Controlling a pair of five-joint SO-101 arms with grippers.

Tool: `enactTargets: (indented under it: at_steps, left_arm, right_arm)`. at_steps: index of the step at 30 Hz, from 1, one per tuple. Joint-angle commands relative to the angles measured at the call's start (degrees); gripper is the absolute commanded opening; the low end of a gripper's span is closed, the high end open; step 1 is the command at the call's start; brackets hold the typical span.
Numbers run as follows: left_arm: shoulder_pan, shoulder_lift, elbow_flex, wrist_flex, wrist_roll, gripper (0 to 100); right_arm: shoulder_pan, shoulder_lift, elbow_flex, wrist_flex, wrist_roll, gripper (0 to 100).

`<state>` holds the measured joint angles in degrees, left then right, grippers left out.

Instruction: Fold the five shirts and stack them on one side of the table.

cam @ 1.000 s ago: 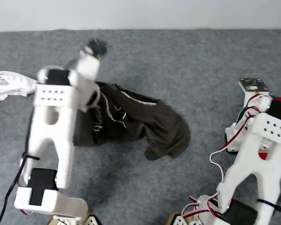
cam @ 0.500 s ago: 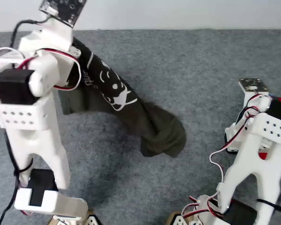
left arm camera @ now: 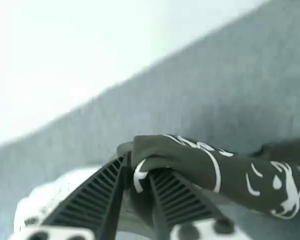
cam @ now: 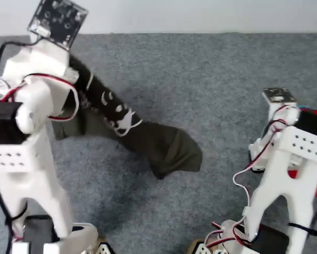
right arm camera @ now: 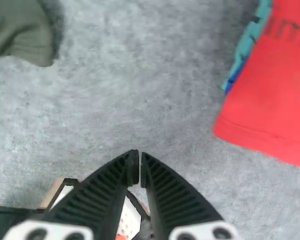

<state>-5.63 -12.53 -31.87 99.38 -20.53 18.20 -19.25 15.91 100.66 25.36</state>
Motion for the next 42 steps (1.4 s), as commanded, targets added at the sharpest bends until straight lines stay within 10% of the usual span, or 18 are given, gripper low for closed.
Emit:
enactTargets:
  at_steps: [1,11,19,31,42]
  left_arm:
    - [-6.15,-2.55,7.52,-1.76,-1.67,1]
    - [-14.77,-2.46,30.9,-24.35,-1.41,1]
    - [-15.03,-3.08,27.82,-17.41,-0.35,17]
    - [-14.95,-3.08,19.38,-8.88,2.29,20]
    - [-15.03,-3.08,19.56,-7.47,2.29,20]
  right_arm:
    - [-6.55,-2.33,0.7,0.57,-0.7,0.9]
    - [-23.34,-1.19,5.71,-8.4,-4.75,3.5]
    - [-30.46,9.36,5.71,-13.49,-9.76,22.8]
    - [-37.41,23.25,5.63,-27.03,-10.46,22.9]
    - [-38.46,42.24,-14.77,-18.42,-10.2,11.6]
